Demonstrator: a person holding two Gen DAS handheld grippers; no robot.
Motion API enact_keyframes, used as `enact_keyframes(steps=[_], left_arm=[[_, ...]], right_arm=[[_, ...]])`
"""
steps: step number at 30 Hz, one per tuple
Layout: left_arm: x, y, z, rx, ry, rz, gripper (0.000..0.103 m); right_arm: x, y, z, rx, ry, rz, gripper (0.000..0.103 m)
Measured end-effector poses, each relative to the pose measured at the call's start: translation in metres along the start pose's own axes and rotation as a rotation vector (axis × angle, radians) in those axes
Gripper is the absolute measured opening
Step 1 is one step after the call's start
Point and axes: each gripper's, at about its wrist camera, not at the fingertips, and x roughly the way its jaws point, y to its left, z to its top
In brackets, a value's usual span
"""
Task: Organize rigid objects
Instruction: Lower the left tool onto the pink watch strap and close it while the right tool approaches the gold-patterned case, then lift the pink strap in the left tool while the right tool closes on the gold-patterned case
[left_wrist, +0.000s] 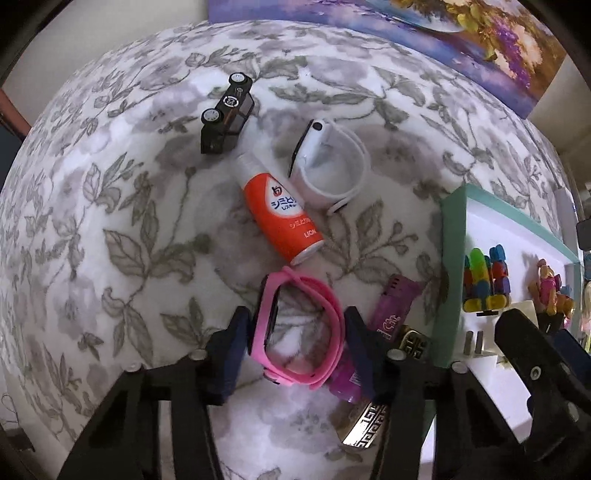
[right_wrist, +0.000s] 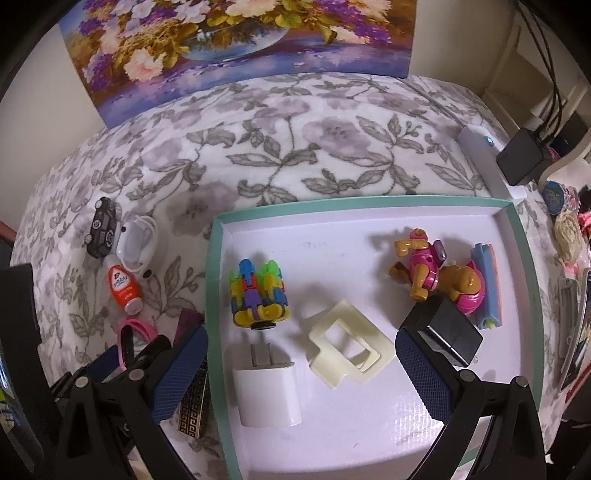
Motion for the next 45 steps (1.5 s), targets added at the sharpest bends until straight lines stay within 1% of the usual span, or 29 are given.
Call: enact_keyframes(steps=[2,7,13,17,20,21,24,26,28,31,32,34,35,37,39,41,43,45], left_arm=[[-0.002,0.002,-0.001,-0.011,-0.005,-0.017,0.052],[-0.015,0.017,-0.002,-0.036,-0.031,-0.028,0.052],[-0.035,0.058,0.001,-0.137,-0.066,-0.076,0.052],[-0.049,0.081,-0.001,-0.207,-0.088,-0.118,0.052],[-0.056,0.095,-0.006,-0.234,-0.096,-0.102,0.051],[-0.058,0.101,-0.007,-0.245,-0.099,-0.111,0.051],[-0.061,0.105,-0.007,-0.265,-0.107,-0.120,0.051],[-0.068,0.111,-0.010,-0.278,-0.120,-0.128,0.051],[-0.074,0.117,-0.011,-0.293,-0.134,-0.151,0.051],[-0.084,0.126,-0.011,-0.316,-0.157,-0.172,0.052],[-0.086,0.128,-0.010,-0.321,-0.164,-0.175,0.052],[-0.090,0.133,-0.010,-0.331,-0.176,-0.173,0.052],[-0.090,0.134,-0.010,-0.334,-0.178,-0.172,0.052],[-0.088,0.137,-0.009,-0.340,-0.172,-0.172,0.052],[-0.084,0.139,-0.010,-0.344,-0.161,-0.174,0.052],[-0.078,0.140,-0.010,-0.348,-0.145,-0.174,0.052],[-0.069,0.140,-0.010,-0.349,-0.121,-0.159,0.051],[-0.060,0.140,-0.010,-0.351,-0.096,-0.153,0.052]], right_arm=[[-0.001,0.001,0.000,-0.002,-0.002,0.008,0.103],[-0.006,0.002,0.000,-0.002,-0.012,0.011,0.103],[-0.011,0.008,-0.003,-0.012,-0.018,0.037,0.103],[-0.010,0.025,-0.009,-0.061,0.004,0.081,0.103],[-0.011,0.039,-0.013,-0.101,0.001,0.099,0.103],[-0.012,0.043,-0.015,-0.110,0.002,0.108,0.102],[-0.013,0.051,-0.018,-0.129,0.014,0.165,0.102],[-0.015,0.056,-0.021,-0.137,0.015,0.196,0.099],[-0.016,0.060,-0.023,-0.149,0.015,0.204,0.091],[-0.013,0.065,-0.027,-0.156,0.035,0.229,0.084],[-0.012,0.066,-0.028,-0.156,0.045,0.241,0.082],[-0.010,0.067,-0.030,-0.153,0.058,0.260,0.074],[-0.010,0.069,-0.030,-0.154,0.062,0.269,0.072],[-0.010,0.072,-0.032,-0.166,0.067,0.276,0.067],[-0.009,0.076,-0.034,-0.180,0.074,0.275,0.065],[-0.006,0.080,-0.037,-0.196,0.084,0.259,0.062],[-0.003,0.083,-0.039,-0.207,0.101,0.241,0.057],[0.000,0.084,-0.040,-0.214,0.115,0.237,0.053]])
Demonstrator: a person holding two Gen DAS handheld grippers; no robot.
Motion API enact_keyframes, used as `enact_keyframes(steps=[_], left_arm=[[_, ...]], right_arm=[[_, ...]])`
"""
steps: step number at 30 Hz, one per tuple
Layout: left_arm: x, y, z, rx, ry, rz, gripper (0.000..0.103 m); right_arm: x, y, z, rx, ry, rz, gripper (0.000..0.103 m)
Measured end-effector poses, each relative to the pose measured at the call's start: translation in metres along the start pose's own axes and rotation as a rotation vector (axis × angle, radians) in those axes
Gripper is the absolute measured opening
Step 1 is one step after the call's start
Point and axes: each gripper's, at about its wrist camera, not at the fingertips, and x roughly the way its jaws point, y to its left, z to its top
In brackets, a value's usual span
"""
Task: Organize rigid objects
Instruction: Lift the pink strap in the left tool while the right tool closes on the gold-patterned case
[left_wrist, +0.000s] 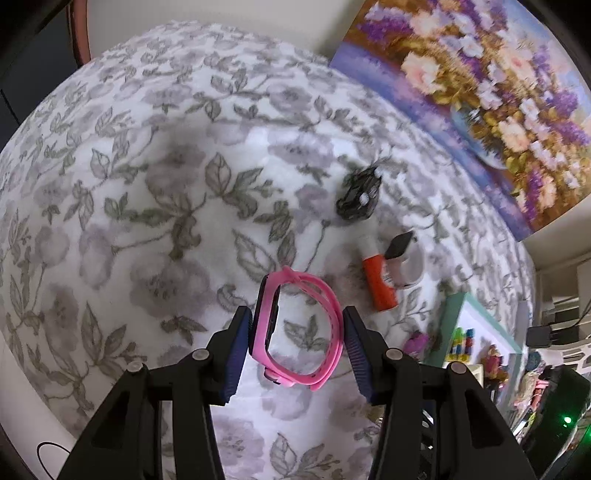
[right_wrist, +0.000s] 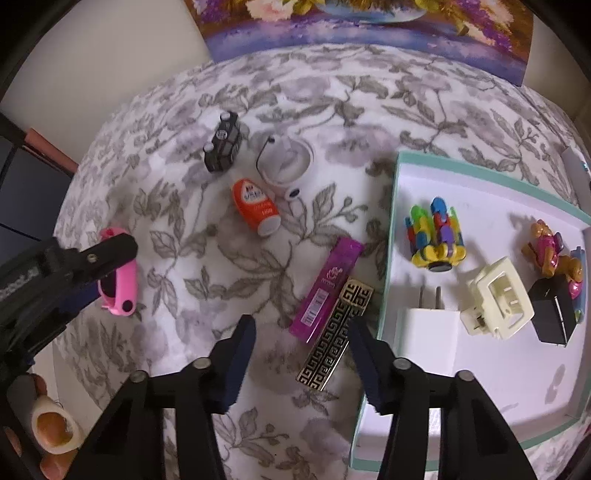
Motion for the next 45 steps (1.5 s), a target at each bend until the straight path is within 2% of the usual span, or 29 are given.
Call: enact_keyframes(steps=[4,17,19,23,29,37,45], left_arm=[[0.013,0.003,-0.002,-0.016,0.045,-0.020,0.051],[0.017,0.000,-0.001,-0.009,0.047,-0.020,0.052],[0.017,-0.001,-0.001,-0.008,0.049,-0.018,0.052],[0.021,-0.001,-0.001,-0.011,0.055,-0.008,0.052],[0.032,-0.001,-0.001,-0.017,0.076,0.001,0.052],[0.046,-0.002,-0.001,-0.015,0.105,0.012,0.052],[0.053,-0.006,-0.001,-0.007,0.119,0.017,0.052]], right_arm=[[0.010,-0.001,-0.002,0.004,0.034,-0.030,0.053],[0.021,0.002,-0.002,-0.002,0.053,-0.033,0.051],[0.023,0.003,-0.001,0.004,0.051,-0.045,0.047],[0.026,0.001,0.000,-0.007,0.044,-0.059,0.044],[0.027,0.002,0.003,-0.037,0.016,-0.078,0.032],[0.030,0.007,0.008,-0.074,-0.023,-0.110,0.030],[0.035,0.007,0.001,-0.114,0.031,-0.164,0.027]])
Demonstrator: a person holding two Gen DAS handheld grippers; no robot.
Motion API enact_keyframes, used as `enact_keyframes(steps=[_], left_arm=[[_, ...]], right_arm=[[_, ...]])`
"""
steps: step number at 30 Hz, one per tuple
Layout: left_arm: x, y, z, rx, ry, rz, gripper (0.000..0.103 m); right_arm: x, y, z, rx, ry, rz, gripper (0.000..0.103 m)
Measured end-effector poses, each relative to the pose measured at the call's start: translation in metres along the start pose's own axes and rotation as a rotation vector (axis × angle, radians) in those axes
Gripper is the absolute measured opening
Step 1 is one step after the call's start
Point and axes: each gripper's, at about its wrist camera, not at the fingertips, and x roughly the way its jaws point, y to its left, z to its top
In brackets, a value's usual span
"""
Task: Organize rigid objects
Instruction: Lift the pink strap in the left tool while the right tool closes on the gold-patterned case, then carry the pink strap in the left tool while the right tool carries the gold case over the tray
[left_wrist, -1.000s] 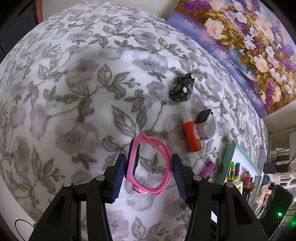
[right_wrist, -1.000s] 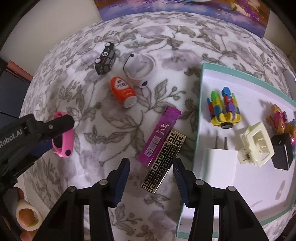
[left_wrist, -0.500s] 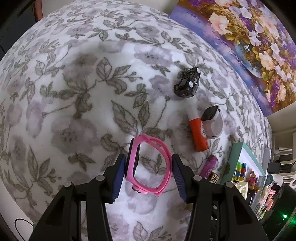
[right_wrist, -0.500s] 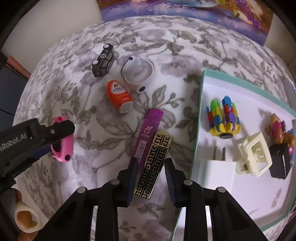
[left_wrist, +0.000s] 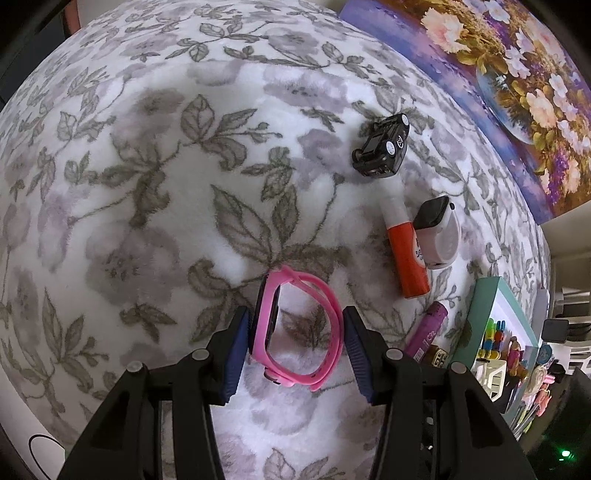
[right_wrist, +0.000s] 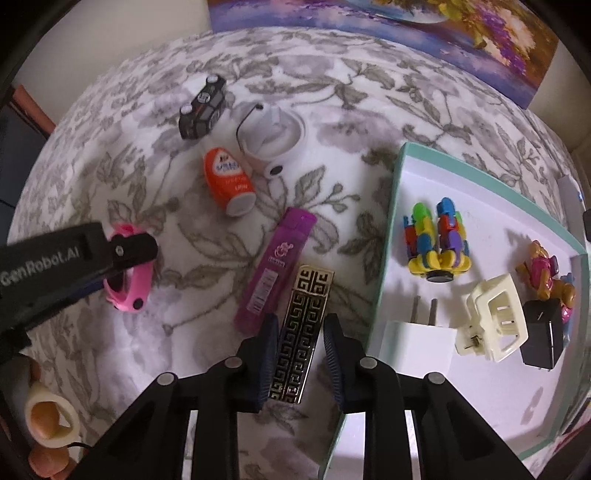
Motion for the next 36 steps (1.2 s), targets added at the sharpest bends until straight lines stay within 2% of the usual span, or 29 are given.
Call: enact_keyframes(steps=[10,19,29,36], left_arm=[[0.005,-0.002,-0.003,0.008,-0.002,0.009,0.052],[-0.027,-0.005,-0.002,0.012,-0.081,-0.009,0.052],[-0.073,-0.034,-0.012,0.089,-0.199,-0.030,0.052],[-0.087,-0.071,-0.034,0.190,-0.215,-0.064,0.052]], right_arm=[[0.009,0.008,0.001,-0.005,-0.012,-0.014,0.027],[-0.005,-0.001,0.000,0.029,-0.032,0.032,0.022],[-0.059,-0.027,0.000,0.098,-0.151,0.101,0.022],[-0.093,-0.054,-0.014,0.157,-0.227,0.071,0.022]])
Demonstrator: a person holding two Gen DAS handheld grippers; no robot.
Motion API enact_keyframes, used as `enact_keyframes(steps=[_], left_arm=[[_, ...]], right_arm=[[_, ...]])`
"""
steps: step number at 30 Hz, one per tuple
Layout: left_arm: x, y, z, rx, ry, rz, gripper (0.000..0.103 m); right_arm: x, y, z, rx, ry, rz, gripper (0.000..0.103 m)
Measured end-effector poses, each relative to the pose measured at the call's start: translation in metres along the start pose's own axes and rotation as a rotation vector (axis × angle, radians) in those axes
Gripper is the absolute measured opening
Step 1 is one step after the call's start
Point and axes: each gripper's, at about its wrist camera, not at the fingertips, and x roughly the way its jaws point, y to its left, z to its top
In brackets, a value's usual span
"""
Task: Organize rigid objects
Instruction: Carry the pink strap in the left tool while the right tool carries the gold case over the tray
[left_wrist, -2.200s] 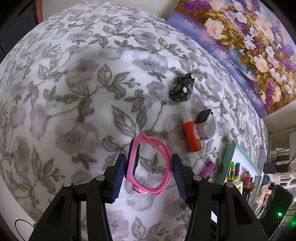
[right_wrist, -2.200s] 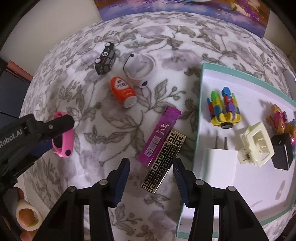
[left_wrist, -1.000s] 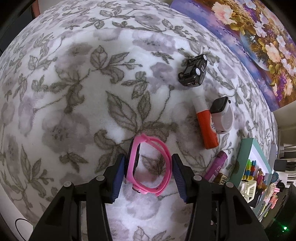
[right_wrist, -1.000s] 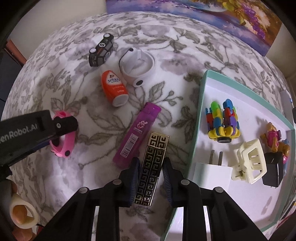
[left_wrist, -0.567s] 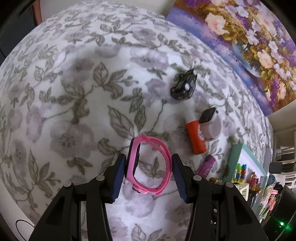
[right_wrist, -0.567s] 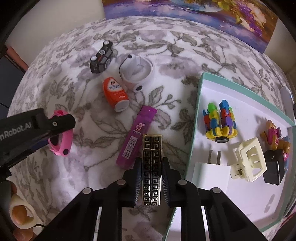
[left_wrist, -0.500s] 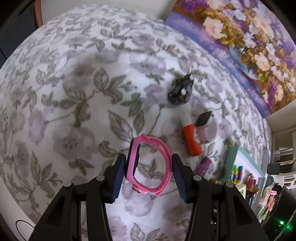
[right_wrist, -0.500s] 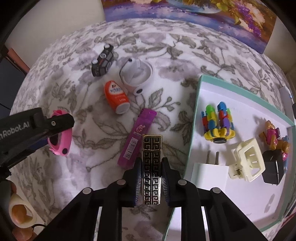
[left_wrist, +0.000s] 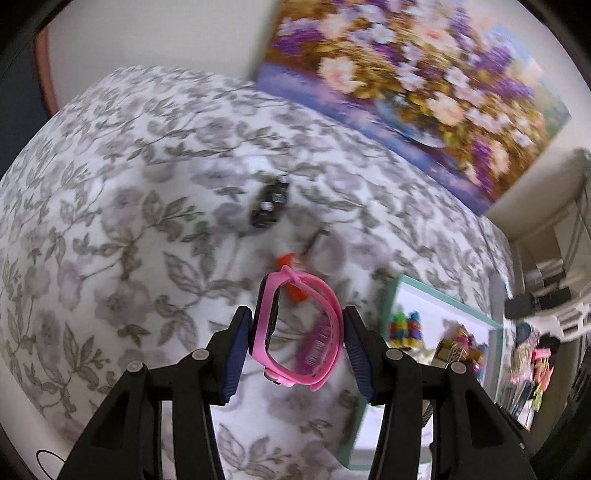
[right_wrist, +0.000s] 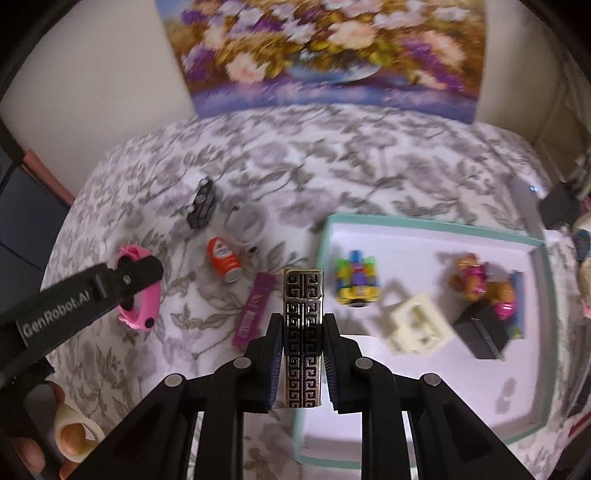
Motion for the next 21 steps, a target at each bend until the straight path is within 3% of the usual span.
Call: enact_keyframes(steps=[12,21], left_arm=[[0.002,-0.077,-0.035,0.168,0.072,-0.098,0.052],[0.025,-0.125,-0.070,0.288,0.170,-0.108,0.052]], right_arm=[[-0.030,-0.087,-0.021,0.187,-0.036,-0.125,0.022],[-0.032,-0.146,-0.028,0.309,-0.039,-0.223,0.022]])
